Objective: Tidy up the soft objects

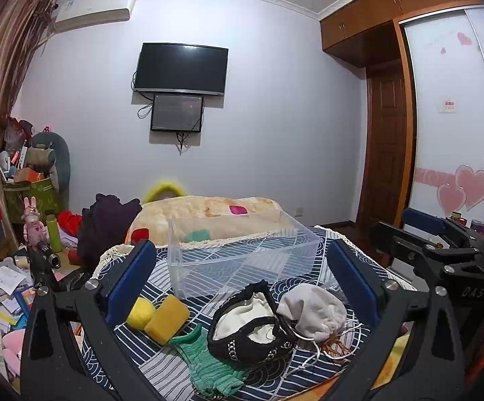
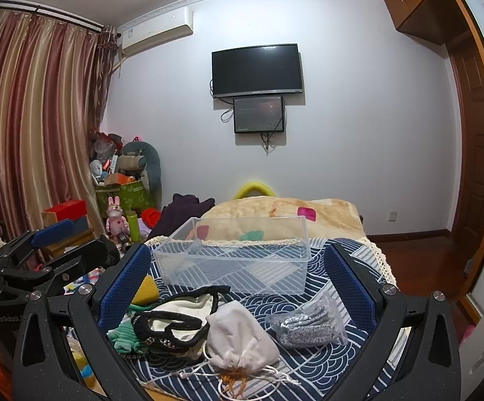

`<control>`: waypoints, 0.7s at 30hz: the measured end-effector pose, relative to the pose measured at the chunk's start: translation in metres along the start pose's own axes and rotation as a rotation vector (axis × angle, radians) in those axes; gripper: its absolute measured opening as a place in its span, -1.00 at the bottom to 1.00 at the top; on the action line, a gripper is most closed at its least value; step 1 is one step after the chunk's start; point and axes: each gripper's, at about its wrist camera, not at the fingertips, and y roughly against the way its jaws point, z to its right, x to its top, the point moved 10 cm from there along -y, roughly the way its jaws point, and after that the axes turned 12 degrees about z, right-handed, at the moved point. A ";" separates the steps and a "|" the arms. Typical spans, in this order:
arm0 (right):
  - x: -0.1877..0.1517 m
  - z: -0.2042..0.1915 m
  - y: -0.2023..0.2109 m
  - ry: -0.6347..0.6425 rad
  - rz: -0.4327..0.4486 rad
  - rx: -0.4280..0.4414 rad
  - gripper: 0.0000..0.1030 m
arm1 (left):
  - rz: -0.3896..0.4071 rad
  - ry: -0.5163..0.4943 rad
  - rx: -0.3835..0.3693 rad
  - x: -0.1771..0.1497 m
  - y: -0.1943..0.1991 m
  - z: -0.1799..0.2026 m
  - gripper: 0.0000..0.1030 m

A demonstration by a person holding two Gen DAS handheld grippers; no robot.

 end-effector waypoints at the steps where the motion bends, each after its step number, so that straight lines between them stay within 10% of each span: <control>1: 0.000 0.000 0.000 0.001 0.000 -0.002 1.00 | 0.000 0.000 0.000 0.000 0.000 0.000 1.00; 21: -0.005 0.003 -0.004 -0.026 -0.015 0.009 1.00 | -0.029 0.020 -0.023 -0.008 -0.003 0.000 1.00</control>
